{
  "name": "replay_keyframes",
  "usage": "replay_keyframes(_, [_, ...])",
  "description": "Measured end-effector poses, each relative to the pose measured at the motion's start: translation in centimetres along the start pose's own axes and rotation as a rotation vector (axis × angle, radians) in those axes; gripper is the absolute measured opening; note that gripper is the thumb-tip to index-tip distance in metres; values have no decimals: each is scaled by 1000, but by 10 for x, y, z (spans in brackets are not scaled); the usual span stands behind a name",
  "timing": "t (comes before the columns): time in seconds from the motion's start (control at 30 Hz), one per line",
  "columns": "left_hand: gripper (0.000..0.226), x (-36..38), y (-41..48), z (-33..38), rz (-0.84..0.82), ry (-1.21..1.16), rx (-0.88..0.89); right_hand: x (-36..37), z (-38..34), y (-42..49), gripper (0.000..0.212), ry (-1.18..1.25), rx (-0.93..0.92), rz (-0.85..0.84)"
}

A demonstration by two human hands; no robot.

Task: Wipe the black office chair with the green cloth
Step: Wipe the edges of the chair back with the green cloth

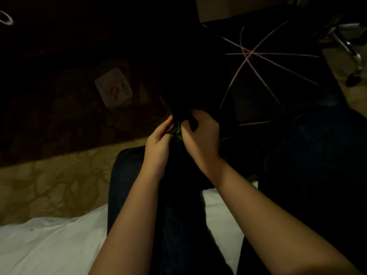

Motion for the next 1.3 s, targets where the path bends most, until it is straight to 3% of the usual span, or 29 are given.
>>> replay_keyframes(0.3, [42,-1,5,-9,47,-10,-92,-36,-80,23,17,63,-258,-53])
replay_keyframes(0.7, [43,-4,6,-10,48,-46,-108,-17,-46,10,11,113,-321,81])
replay_keyframes(0.97, [50,-5,7,-11,56,-90,-79,7,27,-4,19,112,-185,29])
replay_keyframes(1.03, [51,-5,8,-12,42,-94,-70,19,55,-8,17,61,-70,-27])
replay_keyframes(1.17, [51,-5,10,-13,11,-92,-45,39,112,-21,14,63,328,-137])
replay_keyframes(1.3, [51,-8,12,-15,7,-78,-28,47,120,-22,15,27,372,-129])
Point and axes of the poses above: each hand's wrist, its own y-axis towards the middle knuckle, its own x-axis out of the palm, z = x × y, the point moved 5 cm from there along y, towards the middle knuckle, and after that the axes turned 2 degrees about -x, right-handed, at the moved point
